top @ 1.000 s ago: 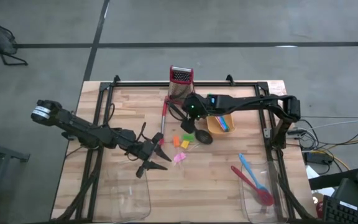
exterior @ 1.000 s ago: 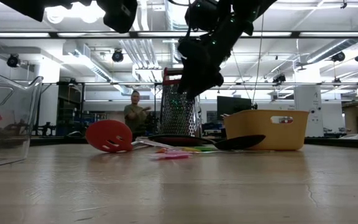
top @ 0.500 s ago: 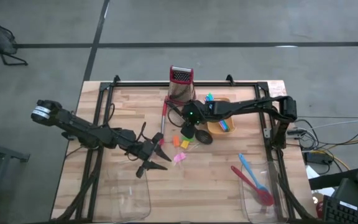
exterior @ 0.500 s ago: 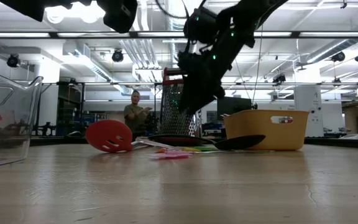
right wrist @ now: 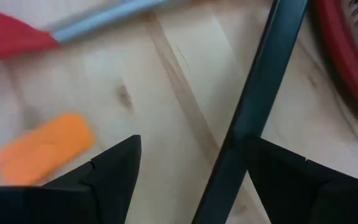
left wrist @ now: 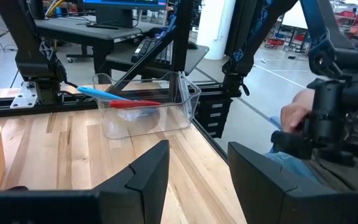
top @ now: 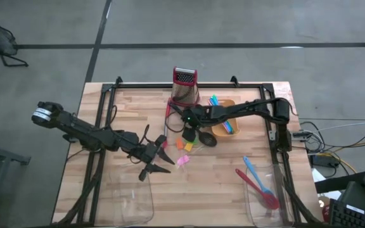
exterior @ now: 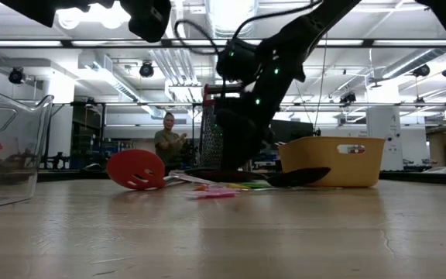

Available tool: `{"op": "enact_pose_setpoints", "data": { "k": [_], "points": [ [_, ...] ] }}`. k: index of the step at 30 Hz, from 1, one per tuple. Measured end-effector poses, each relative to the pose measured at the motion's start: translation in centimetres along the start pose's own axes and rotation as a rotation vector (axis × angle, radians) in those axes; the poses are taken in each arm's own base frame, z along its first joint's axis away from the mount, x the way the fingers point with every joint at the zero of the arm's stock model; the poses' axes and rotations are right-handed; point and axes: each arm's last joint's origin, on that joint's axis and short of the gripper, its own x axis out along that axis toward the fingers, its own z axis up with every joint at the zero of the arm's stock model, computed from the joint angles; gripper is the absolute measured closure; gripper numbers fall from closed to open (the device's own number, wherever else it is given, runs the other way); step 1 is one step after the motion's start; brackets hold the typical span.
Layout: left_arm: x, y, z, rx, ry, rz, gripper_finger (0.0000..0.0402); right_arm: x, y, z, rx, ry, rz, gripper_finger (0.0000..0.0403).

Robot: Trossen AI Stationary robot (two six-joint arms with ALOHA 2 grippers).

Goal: Pick & Place Kitchen Items
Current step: Put the black draining spoon into the right transparent bin

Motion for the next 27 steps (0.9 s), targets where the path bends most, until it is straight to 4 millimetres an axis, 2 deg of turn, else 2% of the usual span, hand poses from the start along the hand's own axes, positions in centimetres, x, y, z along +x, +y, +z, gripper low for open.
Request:
{"op": "enact_pose_setpoints", "data": {
  "k": [7, 16, 20, 27],
  "points": [
    [0.0, 0.0, 0.0, -0.001, 0.001, -0.001, 0.0232, 1.7, 0.0, 0.0, -0.007, 0.016, -0.052, 0.0159],
    [0.0, 0.0, 0.0, -0.002, 0.003, 0.000, 0.0232, 0.6, -0.1, 0.4, -0.011, -0.008, -0.053, 0.0181],
    [0.0, 0.0, 0.0, -0.002, 0.003, 0.000, 0.0232, 0.2, -0.1, 0.6, -0.009, -0.015, -0.051, 0.0171],
    [0.0, 0.0, 0.0, -0.002, 0.004, 0.000, 0.0232, 0.1, -0.1, 0.6, -0.003, -0.016, -0.050, 0.0124]
  ]
}}
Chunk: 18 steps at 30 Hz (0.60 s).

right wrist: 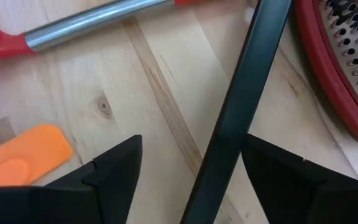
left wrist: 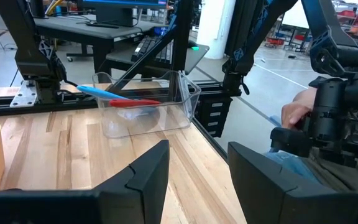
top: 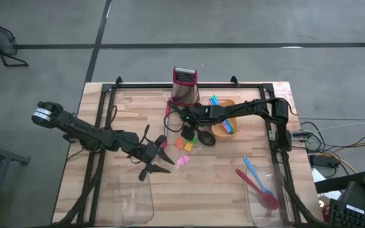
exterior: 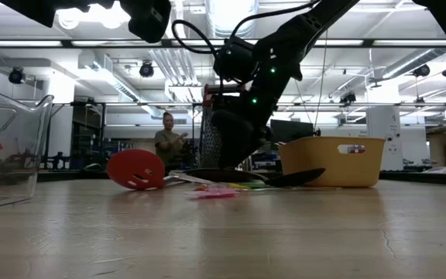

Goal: Pick & Place Kitchen Items
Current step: Put the black draining spoon into the right transparent bin

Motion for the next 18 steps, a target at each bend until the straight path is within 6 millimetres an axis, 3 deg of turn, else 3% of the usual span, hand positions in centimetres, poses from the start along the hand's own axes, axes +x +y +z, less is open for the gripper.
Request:
{"op": "enact_pose_setpoints", "data": {
  "k": [9, 18],
  "points": [
    [0.00, 0.00, -0.01, 0.000, 0.001, 0.000, 0.0232, -0.14, -0.48, 0.01, 0.048, 0.010, -0.097, 0.0082],
    [0.00, 0.00, -0.01, 0.000, 0.001, 0.000, 0.0232, -0.02, -0.55, -0.31, 0.055, 0.022, -0.100, 0.0097]
  ]
}}
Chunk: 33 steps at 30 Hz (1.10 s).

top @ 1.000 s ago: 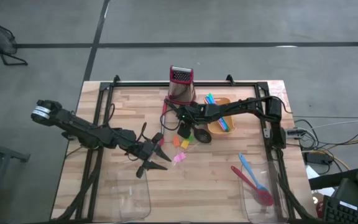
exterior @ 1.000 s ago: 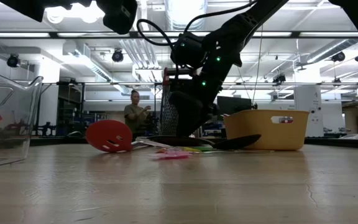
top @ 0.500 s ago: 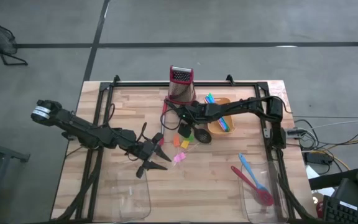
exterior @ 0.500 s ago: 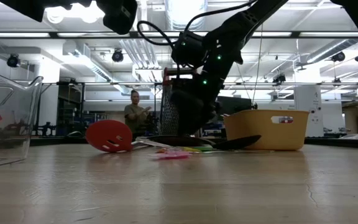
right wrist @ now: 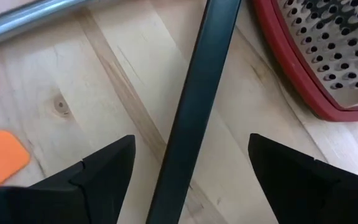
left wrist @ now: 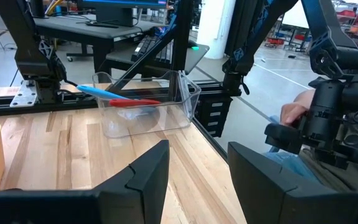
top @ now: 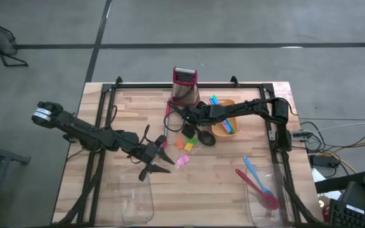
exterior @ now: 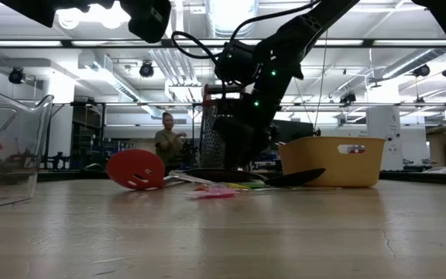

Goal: Pick & Place Kitchen Items
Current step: Put the black draining spoon into the right transparent bin

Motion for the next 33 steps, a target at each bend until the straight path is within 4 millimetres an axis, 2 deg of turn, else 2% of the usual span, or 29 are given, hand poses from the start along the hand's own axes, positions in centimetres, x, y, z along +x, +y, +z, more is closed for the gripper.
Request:
{"op": "enact_pose_setpoints", "data": {
  "k": [12, 19, 25, 33],
  "points": [
    [0.0, 0.0, 0.0, 0.000, 0.000, 0.000, 0.0232, 0.8, 0.1, -1.2, -0.010, 0.072, 0.047, 0.0128],
    [0.0, 0.0, 0.0, 0.000, 0.000, 0.000, 0.0232, 1.0, 0.3, -0.8, -0.013, 0.037, 0.050, 0.0165],
    [0.0, 0.0, 0.0, -0.001, 0.004, 0.000, 0.0232, 1.0, 0.3, -0.8, -0.016, 0.036, 0.051, 0.0221],
    [0.0, 0.0, 0.0, -0.001, 0.004, 0.001, 0.0232, 1.0, 0.4, -0.8, -0.031, 0.046, 0.087, 0.0327]
  ]
}}
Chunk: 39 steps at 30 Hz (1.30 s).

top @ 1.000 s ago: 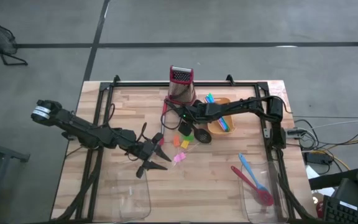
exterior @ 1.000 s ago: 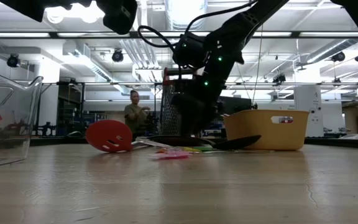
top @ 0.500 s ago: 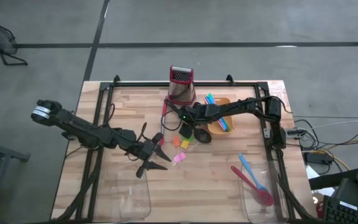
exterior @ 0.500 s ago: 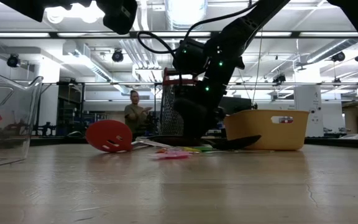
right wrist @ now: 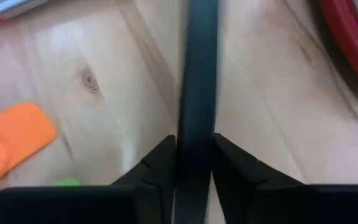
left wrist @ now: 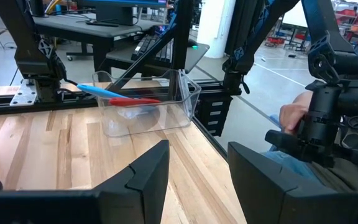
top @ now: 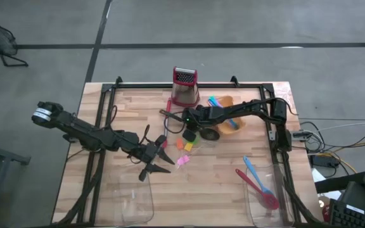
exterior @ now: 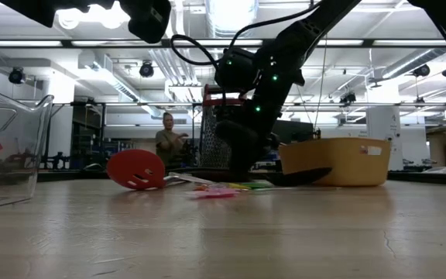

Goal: Pick & Place Kitchen Items
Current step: Put the black draining spoon into the right transparent bin

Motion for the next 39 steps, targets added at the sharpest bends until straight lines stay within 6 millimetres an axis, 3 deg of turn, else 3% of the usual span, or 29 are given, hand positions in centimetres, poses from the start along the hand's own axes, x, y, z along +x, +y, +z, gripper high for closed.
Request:
{"op": "enact_pose_setpoints", "data": {
  "k": [10, 17, 28, 39],
  "points": [
    [0.0, 0.0, 0.0, 0.000, 0.000, 0.000, 0.0232, -0.4, 0.0, 0.4, -0.017, -0.014, 0.000, 0.0335],
    [0.0, 0.0, 0.0, 0.000, 0.000, 0.000, 0.0232, -2.6, 1.8, 1.4, -0.041, -0.029, 0.105, 0.0333],
    [0.0, 0.0, 0.0, -0.004, 0.001, 0.000, 0.0232, -11.6, 4.4, 1.1, -0.013, -0.106, 0.183, 0.0333],
    [0.0, 0.0, 0.0, -0.004, 0.000, 0.000, 0.0232, -20.3, 6.5, -2.9, 0.012, -0.150, 0.097, 0.0331]
  ]
}}
